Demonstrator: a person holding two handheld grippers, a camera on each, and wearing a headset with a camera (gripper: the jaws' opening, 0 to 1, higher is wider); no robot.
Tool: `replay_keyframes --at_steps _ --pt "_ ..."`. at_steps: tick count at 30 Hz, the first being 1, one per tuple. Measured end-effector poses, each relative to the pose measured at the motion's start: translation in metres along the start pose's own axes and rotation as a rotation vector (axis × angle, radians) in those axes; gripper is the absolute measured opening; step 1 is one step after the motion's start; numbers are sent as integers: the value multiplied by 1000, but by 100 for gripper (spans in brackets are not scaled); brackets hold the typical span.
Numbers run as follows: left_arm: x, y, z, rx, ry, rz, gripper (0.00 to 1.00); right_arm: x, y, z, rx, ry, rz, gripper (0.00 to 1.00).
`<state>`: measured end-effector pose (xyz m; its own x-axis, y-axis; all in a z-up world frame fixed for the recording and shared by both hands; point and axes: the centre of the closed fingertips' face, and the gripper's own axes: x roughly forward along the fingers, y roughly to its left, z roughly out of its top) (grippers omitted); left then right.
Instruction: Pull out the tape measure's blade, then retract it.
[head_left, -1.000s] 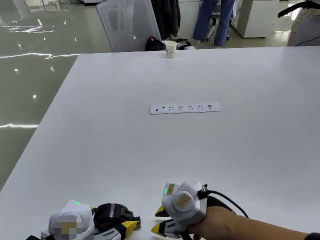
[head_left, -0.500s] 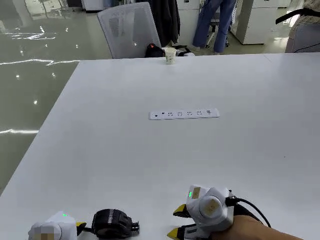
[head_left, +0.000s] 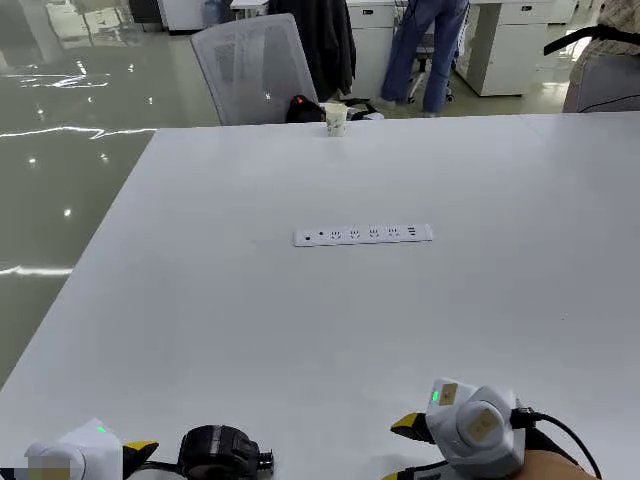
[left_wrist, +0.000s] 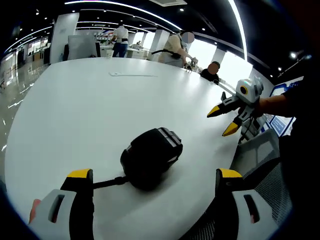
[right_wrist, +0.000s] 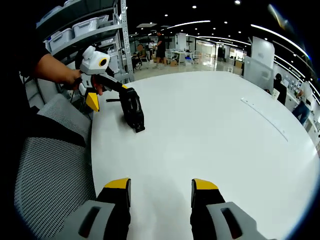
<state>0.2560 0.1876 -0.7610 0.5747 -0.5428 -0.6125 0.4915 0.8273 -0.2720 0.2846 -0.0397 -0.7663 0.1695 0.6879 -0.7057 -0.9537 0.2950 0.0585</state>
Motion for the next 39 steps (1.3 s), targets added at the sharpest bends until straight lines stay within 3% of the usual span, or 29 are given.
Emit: replay_keyframes --at_steps 2,7,11,17,20,26,33,39 --pt "-3 7 -7 43 39 25 99 -5 -2 -6 20 1 -3 49" --pt "-10 8 -13 25 51 7 99 -20 -14 -18 55 -13 -37 56" --pt "-16 9 -17 49 66 10 99 -33 -23 -28 94 -24 -64 59" --pt "-28 19 -22 82 82 18 99 -57 -29 -46 121 -23 -85 63" --pt "-31 22 -27 76 98 5 99 -67 -33 -54 151 -29 -93 67" --pt "-38 30 -27 73 99 21 99 -84 -39 -71 164 -19 -116 74" --pt "-44 39 -23 59 97 45 99 -101 -49 -87 198 -43 -153 94" --pt "-46 43 -21 59 99 55 99 -107 -52 -94 204 -60 -182 99"
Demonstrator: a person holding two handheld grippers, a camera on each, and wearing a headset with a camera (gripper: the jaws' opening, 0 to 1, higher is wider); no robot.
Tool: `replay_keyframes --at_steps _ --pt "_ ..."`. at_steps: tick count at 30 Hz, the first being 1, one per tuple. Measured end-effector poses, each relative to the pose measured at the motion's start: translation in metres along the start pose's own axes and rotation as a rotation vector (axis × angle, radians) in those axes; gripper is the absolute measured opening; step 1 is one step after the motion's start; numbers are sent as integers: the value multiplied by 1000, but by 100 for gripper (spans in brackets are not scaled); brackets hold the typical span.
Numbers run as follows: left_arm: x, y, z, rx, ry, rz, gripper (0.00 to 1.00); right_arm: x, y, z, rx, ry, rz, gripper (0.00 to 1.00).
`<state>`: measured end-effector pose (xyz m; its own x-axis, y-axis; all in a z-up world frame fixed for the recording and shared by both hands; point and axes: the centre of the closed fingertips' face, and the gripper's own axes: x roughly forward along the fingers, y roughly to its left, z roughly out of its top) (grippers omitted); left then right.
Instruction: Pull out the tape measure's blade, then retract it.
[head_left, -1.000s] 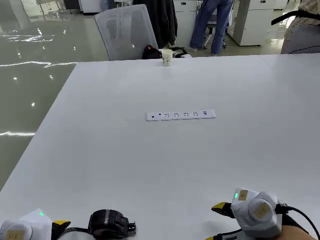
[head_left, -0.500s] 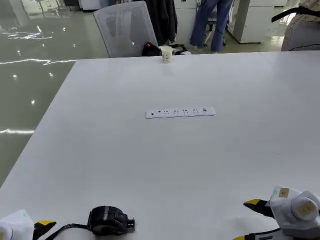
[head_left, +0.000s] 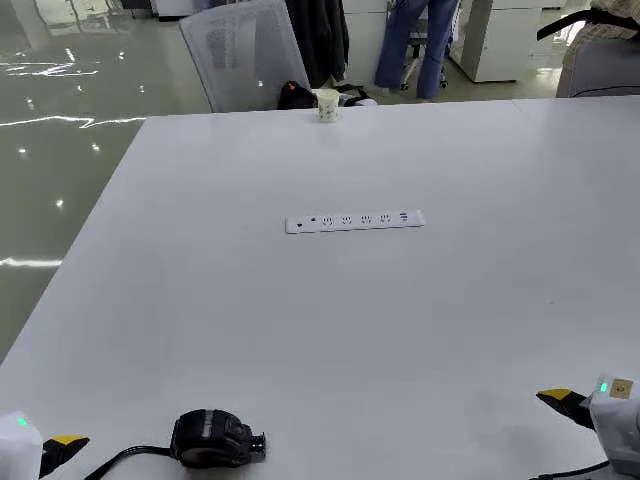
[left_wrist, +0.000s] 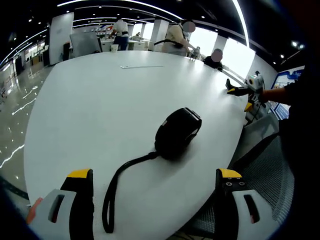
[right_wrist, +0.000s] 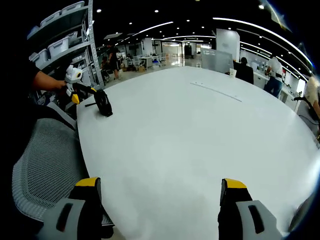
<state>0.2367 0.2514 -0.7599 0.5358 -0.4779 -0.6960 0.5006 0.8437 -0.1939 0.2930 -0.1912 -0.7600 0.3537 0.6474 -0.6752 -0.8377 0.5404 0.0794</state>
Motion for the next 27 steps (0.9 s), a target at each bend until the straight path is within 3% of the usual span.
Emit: replay_keyframes --at_steps 11,13,27 --pt "1 -1 0 23 17 -10 99 3 3 -6 11 5 4 99" --pt "2 -3 -4 18 40 -25 99 3 3 -5 15 2 1 99" --pt "4 4 5 39 25 -16 99 -1 0 -8 25 12 -8 99"
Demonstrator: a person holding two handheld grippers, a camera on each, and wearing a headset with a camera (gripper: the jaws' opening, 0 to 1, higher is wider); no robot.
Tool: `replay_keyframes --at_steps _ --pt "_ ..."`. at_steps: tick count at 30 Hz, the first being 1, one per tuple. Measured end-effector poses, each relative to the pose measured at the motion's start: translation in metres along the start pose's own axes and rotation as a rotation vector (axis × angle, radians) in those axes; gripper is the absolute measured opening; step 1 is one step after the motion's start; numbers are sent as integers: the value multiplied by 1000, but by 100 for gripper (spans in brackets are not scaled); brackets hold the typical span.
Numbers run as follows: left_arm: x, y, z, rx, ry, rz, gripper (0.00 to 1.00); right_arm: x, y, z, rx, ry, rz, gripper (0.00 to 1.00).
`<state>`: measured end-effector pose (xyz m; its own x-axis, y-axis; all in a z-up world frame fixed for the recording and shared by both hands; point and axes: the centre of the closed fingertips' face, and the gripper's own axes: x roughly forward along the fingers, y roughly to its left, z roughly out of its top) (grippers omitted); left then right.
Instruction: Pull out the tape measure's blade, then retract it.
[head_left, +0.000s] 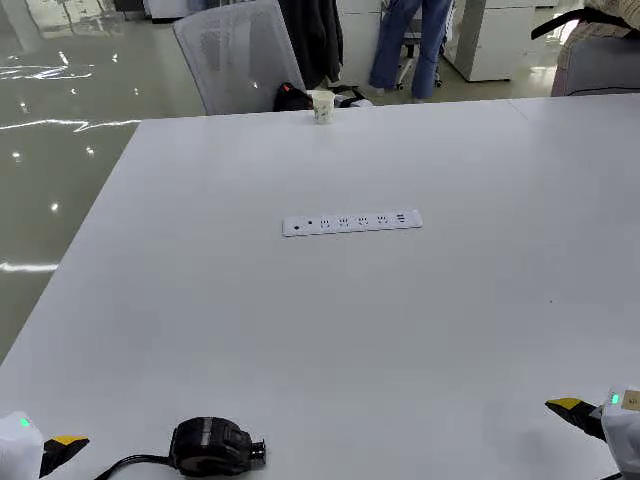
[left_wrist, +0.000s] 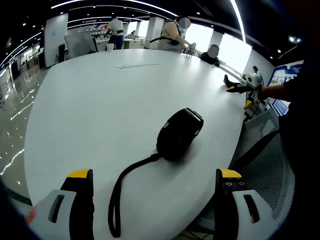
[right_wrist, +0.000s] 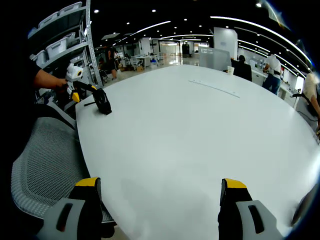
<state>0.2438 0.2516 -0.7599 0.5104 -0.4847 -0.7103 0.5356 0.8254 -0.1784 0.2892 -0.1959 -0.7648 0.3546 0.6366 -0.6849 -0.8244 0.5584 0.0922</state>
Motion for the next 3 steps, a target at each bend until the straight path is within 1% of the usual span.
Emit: replay_keyframes --at_steps 3 --pt "-1 2 2 -4 -4 4 99 1 1 -1 4 2 -2 99"
